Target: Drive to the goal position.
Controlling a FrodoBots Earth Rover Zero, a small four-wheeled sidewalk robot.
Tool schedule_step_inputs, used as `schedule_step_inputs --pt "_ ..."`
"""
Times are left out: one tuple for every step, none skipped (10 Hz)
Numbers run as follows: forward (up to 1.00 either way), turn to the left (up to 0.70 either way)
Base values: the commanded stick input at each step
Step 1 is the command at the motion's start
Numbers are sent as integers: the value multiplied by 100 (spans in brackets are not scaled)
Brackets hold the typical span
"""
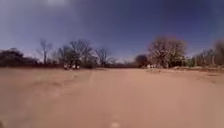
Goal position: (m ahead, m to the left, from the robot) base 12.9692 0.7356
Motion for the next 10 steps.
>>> schedule_step_inputs --pt "100 0" --pt "100 0" --pt "100 0" --pt "100 0" --pt "100 0" --pt "100 -4" --pt "100 -23" --pt "100 -27" --pt "100 -27" --pt "100 -25"
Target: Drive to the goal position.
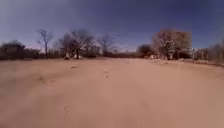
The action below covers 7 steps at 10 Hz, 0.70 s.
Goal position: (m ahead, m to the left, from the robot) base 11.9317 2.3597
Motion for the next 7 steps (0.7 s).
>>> schedule_step_inputs --pt "100 -4" --pt "100 0" --pt "100 0" --pt "100 0" --pt "100 0" --pt "100 0" --pt "100 0"
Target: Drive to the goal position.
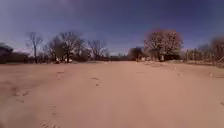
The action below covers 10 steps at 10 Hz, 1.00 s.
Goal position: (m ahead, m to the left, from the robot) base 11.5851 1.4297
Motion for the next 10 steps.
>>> schedule_step_inputs --pt "100 0" --pt "100 0" --pt "100 0" --pt "100 0" --pt "100 0" --pt "100 0" --pt "100 0" --pt "100 0" --pt "100 0" --pt "100 0"
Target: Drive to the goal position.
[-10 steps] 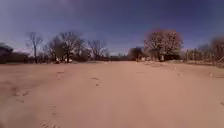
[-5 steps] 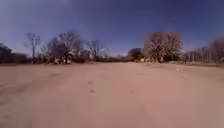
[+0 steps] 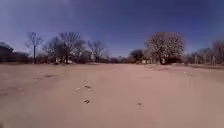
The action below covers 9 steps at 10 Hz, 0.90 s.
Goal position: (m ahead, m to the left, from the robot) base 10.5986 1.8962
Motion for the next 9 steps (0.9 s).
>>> schedule_step_inputs --pt "100 0" --pt "100 0" --pt "100 0" --pt "100 0" --pt "100 0" --pt "100 0" --pt "100 0" --pt "100 0" --pt "100 0"
